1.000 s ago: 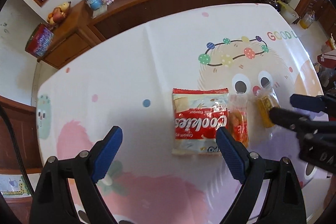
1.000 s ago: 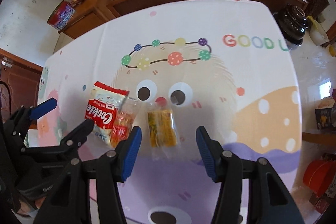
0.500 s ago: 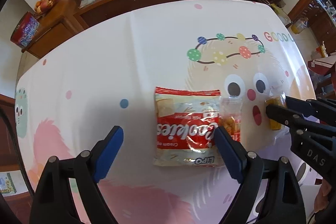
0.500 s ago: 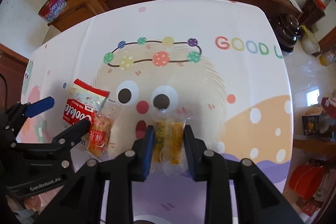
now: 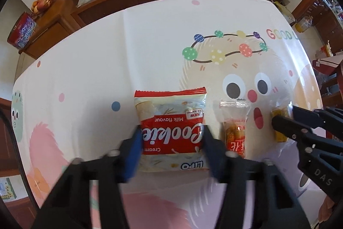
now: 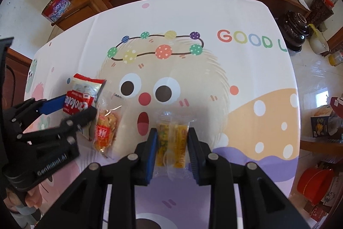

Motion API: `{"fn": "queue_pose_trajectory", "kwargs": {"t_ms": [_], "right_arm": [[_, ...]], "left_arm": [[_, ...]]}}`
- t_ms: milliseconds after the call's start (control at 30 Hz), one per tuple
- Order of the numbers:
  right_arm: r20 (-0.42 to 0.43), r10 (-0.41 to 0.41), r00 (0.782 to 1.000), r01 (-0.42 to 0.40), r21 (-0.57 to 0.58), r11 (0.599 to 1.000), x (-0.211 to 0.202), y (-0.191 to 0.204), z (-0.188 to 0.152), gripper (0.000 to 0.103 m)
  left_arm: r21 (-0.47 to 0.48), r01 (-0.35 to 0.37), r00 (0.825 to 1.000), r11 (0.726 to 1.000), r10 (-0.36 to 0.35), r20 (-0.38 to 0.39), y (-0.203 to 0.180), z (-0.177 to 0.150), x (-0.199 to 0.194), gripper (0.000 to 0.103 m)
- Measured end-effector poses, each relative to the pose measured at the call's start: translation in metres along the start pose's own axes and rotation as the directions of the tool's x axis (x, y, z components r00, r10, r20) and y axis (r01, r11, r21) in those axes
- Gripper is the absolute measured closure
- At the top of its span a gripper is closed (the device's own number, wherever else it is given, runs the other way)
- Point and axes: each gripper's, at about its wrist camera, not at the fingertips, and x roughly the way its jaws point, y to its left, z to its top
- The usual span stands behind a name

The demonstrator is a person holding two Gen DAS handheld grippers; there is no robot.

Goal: Organize snacks
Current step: 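Grasp the red Cookies packet with the left gripper while the right grasps a yellow snack bag, then carry both snacks over the white tray and release them inside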

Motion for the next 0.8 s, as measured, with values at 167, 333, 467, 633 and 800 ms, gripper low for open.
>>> {"fn": "queue_pose_trajectory", "kwargs": {"t_ms": [167,333,467,633,800], "right_arm": [[-0.012,0.025,1.0,-0.025,0.011,1.0,-0.005,0.002,-0.006,0.076],[0.024,0.047,0.999,-0.047,0.008,0.999,-0.033,0.008,-0.018,0.076],[0.081,0.075,0.994,-0.075,-0.003,0.997,-0.072,0.017,-0.033,0.076],[0.153,0.106,0.983,-0.103,-0.027,0.994,-0.123,0.03,-0.059,0.076],[0.224,0.134,0.965,-0.126,-0.052,0.991,-0.173,0.036,-0.094,0.076]], "left_arm": [[-0.047,-0.044,0.999,0.998,0.045,0.025,0.007,-0.005,-0.01,0.059],[-0.058,-0.071,0.994,0.996,0.076,0.085,0.013,-0.023,-0.05,0.059],[-0.033,-0.096,0.983,0.995,0.1,0.151,0.008,-0.047,-0.097,0.059],[-0.018,-0.099,0.966,0.995,0.1,0.237,-0.001,-0.084,-0.158,0.059],[-0.018,-0.102,0.946,0.995,0.102,0.307,-0.007,-0.124,-0.212,0.059]]}}
